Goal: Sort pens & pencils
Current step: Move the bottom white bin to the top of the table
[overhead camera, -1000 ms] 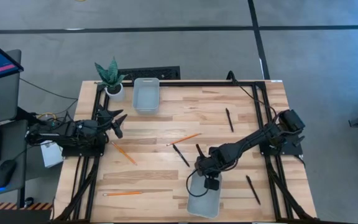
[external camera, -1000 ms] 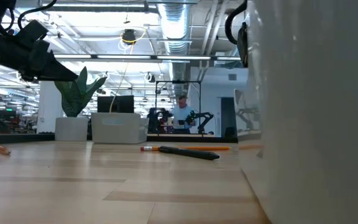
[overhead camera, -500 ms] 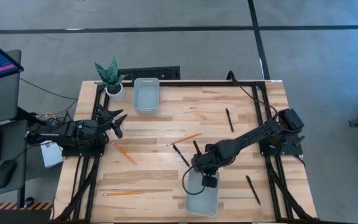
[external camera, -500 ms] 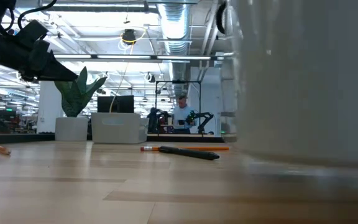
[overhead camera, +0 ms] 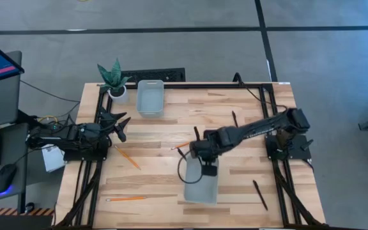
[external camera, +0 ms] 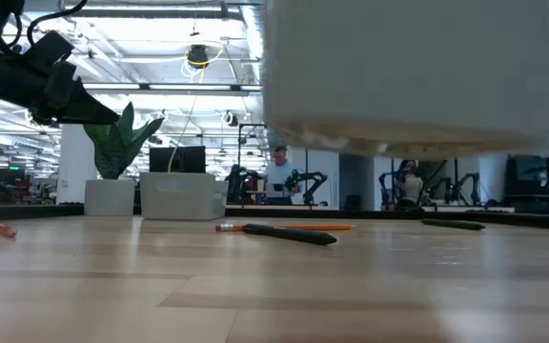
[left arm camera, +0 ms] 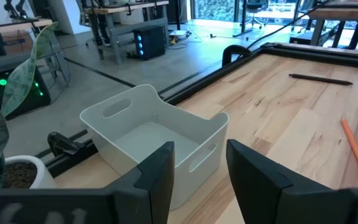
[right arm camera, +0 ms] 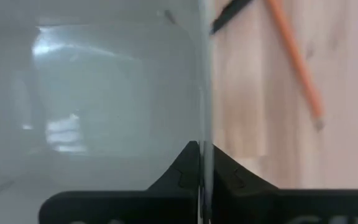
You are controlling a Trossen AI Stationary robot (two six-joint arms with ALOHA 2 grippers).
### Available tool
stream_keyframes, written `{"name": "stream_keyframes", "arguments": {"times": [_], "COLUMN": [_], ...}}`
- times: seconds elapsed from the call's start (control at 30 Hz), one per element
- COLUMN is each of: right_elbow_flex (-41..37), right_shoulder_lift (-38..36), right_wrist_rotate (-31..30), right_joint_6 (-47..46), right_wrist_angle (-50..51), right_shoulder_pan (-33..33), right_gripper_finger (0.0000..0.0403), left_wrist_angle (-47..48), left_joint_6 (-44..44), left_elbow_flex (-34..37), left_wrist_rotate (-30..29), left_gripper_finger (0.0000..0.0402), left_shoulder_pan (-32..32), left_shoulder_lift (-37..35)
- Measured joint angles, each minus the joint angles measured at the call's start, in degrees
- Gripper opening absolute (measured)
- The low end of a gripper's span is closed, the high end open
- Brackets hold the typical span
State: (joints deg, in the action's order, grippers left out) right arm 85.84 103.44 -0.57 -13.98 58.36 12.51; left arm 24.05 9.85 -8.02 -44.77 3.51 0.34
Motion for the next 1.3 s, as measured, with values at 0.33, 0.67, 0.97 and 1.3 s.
{"name": "stream_keyframes", "arguments": {"times": [0.33, 0.67, 0.97, 1.3], "right_elbow_flex": [8.5, 10.5, 10.5, 10.5], "right_shoulder_lift": [0.0, 0.0, 0.0, 0.0], "right_wrist_rotate": [-4.3, -7.3, -7.3, -7.0], "right_joint_6": [13.2, 25.6, 34.5, 40.0], "right_wrist_angle": [1.1, -4.2, -10.9, -20.5], "right_shoulder_pan": [-8.3, -17.9, -26.8, -35.1], "right_gripper_finger": [0.0021, 0.0021, 0.0025, 0.0033], "left_wrist_angle": [0.0, 0.0, 0.0, 0.0], "left_joint_6": [0.8, 1.4, 1.5, 3.9], "left_elbow_flex": [0.0, 0.0, 0.0, 0.0], "left_wrist_rotate": [0.0, 0.0, -0.4, -0.8], "left_gripper_finger": [0.0137, 0.0137, 0.0137, 0.0137], "left_shoulder_pan": [0.0, 0.0, 0.0, 0.0], "left_shoulder_lift": [0.0, 0.0, 0.0, 0.0]}}
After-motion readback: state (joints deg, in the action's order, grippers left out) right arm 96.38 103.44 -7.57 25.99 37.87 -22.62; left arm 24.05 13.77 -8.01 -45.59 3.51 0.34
